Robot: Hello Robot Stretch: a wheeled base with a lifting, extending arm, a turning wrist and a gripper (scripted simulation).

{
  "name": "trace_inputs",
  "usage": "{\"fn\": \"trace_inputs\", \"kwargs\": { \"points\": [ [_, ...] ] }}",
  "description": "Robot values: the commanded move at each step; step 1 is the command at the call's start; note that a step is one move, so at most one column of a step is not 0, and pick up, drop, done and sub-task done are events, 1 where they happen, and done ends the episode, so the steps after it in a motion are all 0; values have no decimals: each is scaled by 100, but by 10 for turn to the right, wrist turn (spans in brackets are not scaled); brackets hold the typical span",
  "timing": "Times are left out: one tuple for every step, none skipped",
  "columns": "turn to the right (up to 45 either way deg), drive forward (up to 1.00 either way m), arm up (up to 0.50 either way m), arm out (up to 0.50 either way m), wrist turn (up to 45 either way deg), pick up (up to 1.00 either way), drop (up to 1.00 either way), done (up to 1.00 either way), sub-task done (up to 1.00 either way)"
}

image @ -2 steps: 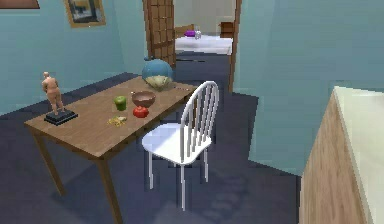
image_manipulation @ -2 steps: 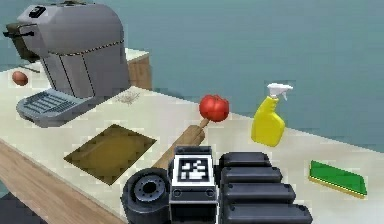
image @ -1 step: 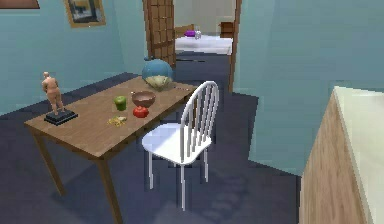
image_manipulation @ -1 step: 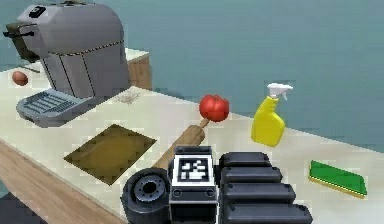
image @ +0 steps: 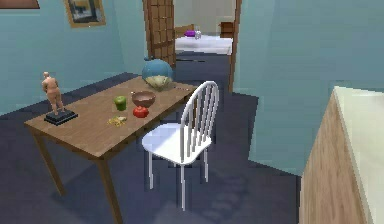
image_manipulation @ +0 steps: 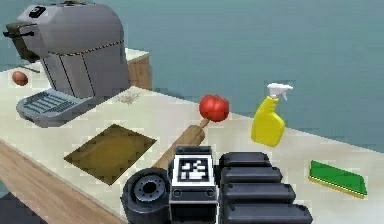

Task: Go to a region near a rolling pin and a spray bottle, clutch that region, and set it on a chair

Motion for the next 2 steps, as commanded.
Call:
{"fn": "trace_inputs", "kwargs": {
  "points": [
    [450, 0, 0, 0, 0, 0, 0, 0, 0],
    [-210, 0, 0, 0, 0, 0, 0, 0, 0]
  ]
}}
